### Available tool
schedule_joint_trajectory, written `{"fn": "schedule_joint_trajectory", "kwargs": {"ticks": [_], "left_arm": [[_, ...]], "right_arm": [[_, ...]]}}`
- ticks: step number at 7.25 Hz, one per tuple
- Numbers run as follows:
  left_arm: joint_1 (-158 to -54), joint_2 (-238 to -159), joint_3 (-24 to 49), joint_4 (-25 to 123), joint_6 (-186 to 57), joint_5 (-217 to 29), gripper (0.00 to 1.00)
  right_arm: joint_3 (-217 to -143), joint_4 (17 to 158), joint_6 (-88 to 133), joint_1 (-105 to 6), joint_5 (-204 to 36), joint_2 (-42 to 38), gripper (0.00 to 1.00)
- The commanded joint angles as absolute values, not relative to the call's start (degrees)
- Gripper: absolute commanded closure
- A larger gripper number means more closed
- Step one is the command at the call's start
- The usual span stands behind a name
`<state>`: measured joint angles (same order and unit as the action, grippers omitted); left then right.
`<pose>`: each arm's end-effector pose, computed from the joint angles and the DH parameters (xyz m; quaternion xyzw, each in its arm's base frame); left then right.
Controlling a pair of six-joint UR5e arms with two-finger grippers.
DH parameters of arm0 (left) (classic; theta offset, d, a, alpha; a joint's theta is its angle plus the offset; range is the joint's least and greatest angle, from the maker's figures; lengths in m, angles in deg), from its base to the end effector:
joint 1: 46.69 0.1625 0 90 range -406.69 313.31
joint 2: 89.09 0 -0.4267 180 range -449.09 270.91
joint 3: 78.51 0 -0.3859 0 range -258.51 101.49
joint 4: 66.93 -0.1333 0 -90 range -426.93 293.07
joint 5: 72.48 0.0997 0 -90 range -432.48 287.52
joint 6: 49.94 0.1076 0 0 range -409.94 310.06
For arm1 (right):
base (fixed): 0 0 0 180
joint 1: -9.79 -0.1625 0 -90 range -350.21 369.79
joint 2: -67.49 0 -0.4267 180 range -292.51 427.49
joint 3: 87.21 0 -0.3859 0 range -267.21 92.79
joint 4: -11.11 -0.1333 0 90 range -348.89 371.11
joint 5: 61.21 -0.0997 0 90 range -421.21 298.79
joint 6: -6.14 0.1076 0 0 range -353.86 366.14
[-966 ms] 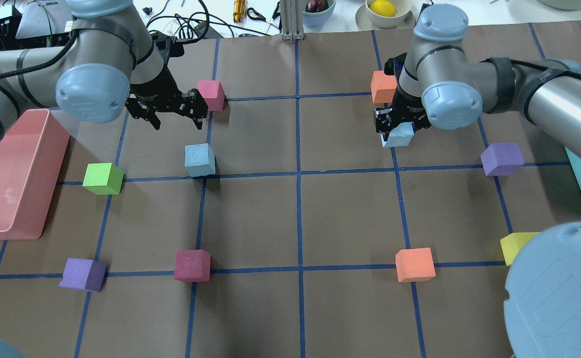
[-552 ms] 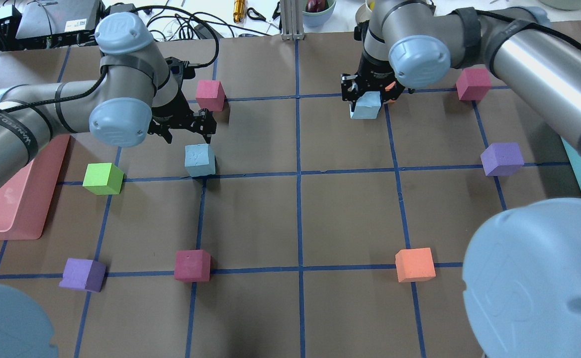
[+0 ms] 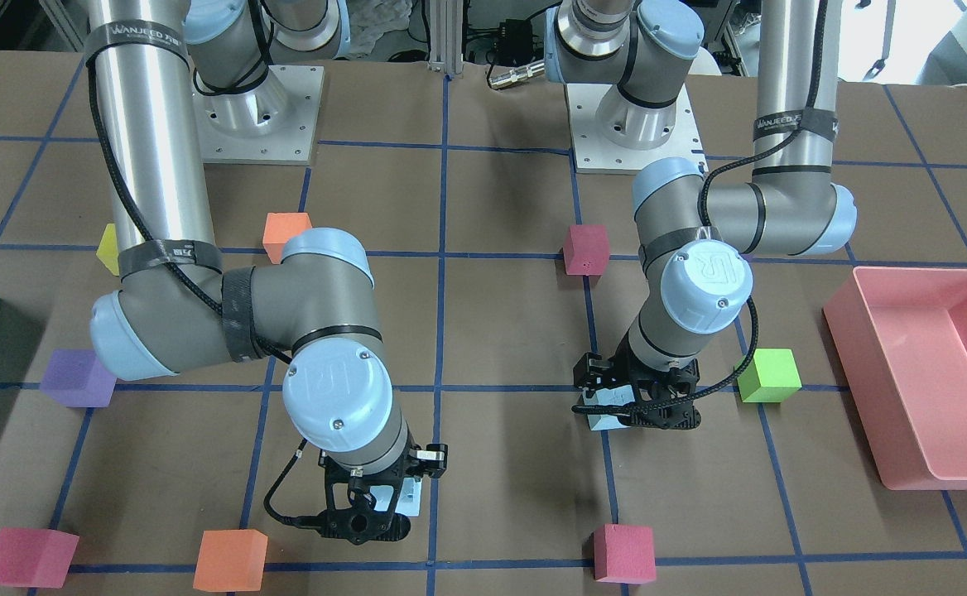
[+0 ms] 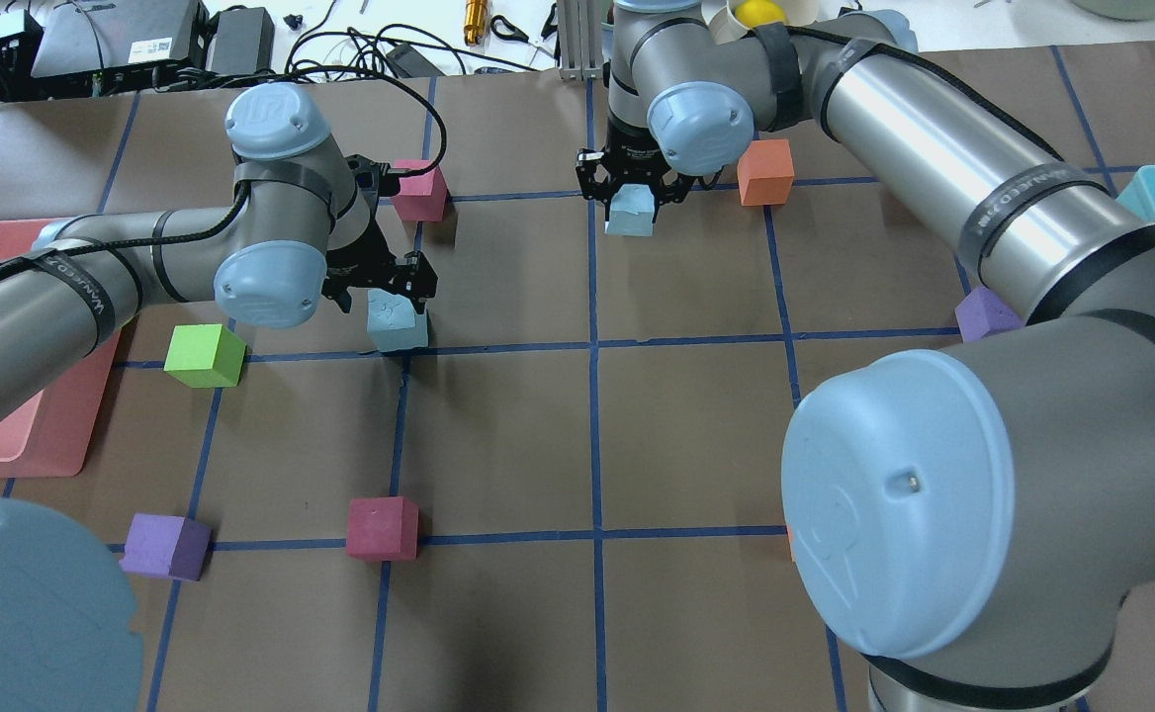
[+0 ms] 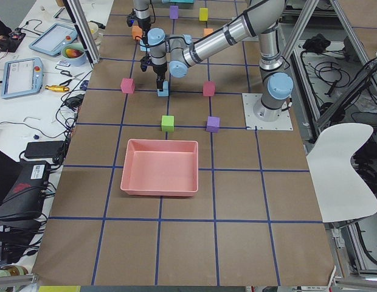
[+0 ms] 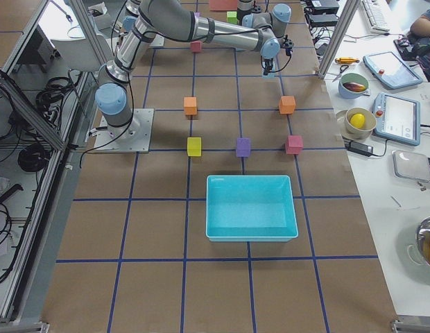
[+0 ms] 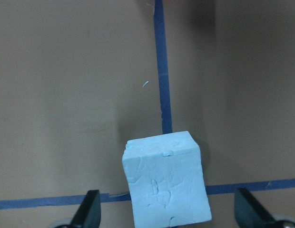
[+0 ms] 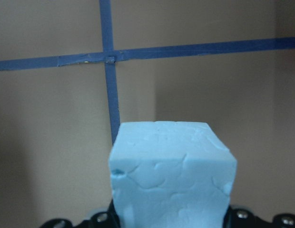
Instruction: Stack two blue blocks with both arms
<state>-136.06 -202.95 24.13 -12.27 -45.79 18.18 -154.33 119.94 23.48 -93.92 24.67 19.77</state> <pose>-0.1257 -0.5817 0.2136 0.0308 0.9995 0.0104 0.0053 0.3147 -0.6949 0.2417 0.0318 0.9988 0.0144 0.0333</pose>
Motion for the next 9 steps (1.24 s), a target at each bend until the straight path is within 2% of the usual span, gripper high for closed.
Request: {"fn": "schedule_joint_trajectory", "kwargs": {"ticks": [1, 3, 4, 6, 7, 8, 9], "left_arm": [[-136.1, -204.0, 24.8, -13.4, -45.7, 18.2, 0.00], [-136.1, -204.2, 24.9, -15.7, -45.8, 18.1, 0.02], [-136.1, -204.3, 24.8, -15.7, -45.4, 17.9, 0.21], [-136.1, -204.3, 24.7, -15.8, -45.5, 17.8, 0.70], [-136.1, -204.3, 24.5, -15.8, -45.5, 17.7, 0.90], [-136.1, -204.2, 23.8, -15.8, -45.3, 17.7, 1.00], [-136.1, -203.9, 22.5, -16.0, -45.5, 17.3, 1.00]], "right_arm": [[-152.9, 120.0, 24.9, -95.3, 24.4, 22.0, 1.00], [-152.9, 120.1, 26.8, -95.9, 23.0, 22.4, 1.00], [-153.2, 120.4, 25.8, -96.5, 23.1, 23.1, 1.00], [-152.9, 120.4, 25.8, -96.9, 23.1, 23.4, 1.00], [-153.0, 120.4, 25.7, -96.9, 23.1, 23.5, 0.94], [-153.2, 120.4, 25.7, -96.9, 23.4, 23.6, 0.75], [-153.2, 120.4, 26.0, -96.9, 23.4, 23.6, 0.34]]}}
